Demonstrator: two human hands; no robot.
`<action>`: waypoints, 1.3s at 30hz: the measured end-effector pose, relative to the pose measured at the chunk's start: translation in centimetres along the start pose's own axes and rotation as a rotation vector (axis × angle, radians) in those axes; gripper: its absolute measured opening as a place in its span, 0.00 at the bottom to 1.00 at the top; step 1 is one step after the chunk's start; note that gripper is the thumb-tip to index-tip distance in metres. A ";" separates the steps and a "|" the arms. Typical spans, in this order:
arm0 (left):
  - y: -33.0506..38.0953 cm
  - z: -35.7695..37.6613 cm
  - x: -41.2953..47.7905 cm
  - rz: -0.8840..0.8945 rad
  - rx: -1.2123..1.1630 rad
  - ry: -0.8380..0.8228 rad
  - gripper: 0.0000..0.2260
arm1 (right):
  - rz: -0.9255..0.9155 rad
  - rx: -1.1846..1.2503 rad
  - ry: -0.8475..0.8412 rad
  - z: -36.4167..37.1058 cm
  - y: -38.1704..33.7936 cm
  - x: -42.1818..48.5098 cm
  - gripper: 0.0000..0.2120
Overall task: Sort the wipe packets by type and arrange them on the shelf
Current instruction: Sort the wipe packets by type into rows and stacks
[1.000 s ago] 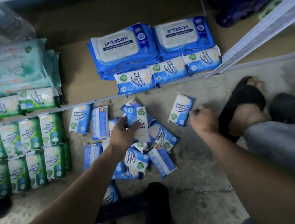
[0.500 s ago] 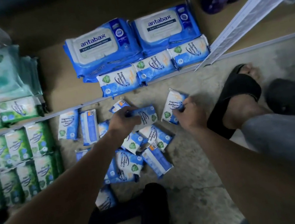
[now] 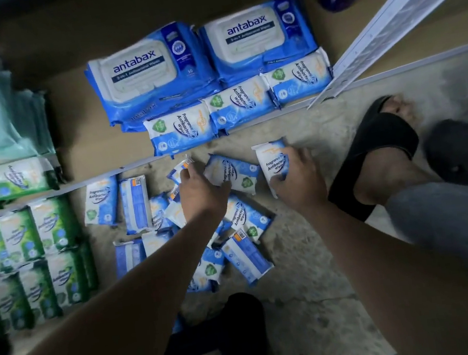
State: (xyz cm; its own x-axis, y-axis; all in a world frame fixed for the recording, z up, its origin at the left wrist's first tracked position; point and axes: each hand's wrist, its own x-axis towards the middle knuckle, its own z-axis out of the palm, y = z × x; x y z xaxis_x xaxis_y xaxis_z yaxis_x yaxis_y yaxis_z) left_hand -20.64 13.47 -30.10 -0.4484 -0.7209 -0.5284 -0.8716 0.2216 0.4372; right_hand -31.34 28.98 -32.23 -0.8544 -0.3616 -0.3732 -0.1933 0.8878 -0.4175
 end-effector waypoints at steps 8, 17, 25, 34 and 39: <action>1.3 1.6 1.4 0.097 0.052 -0.044 0.24 | 0.069 -0.062 0.083 -0.1 0.5 0.3 0.24; 3.6 4.8 0.5 -0.238 -0.113 -0.056 0.16 | 0.090 0.092 0.136 -0.4 2.0 1.5 0.24; 6.6 6.0 0.2 -0.011 -0.235 -0.145 0.12 | 0.091 0.209 0.216 -0.7 2.1 2.0 0.20; 7.0 2.6 0.7 0.101 -0.259 -0.275 0.25 | -0.015 0.095 0.117 -3.0 1.7 3.6 0.19; 2.4 -2.2 -1.5 0.210 -0.020 -0.253 0.22 | -0.025 -0.053 0.023 -3.4 -0.5 0.5 0.19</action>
State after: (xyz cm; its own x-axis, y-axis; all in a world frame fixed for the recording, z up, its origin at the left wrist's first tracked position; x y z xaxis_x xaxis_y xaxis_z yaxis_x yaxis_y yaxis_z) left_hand -21.63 13.60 -26.67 -0.6551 -0.4740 -0.5883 -0.7520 0.3335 0.5686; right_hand -33.31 29.32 -29.41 -0.8598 -0.3779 -0.3436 -0.2398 0.8927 -0.3817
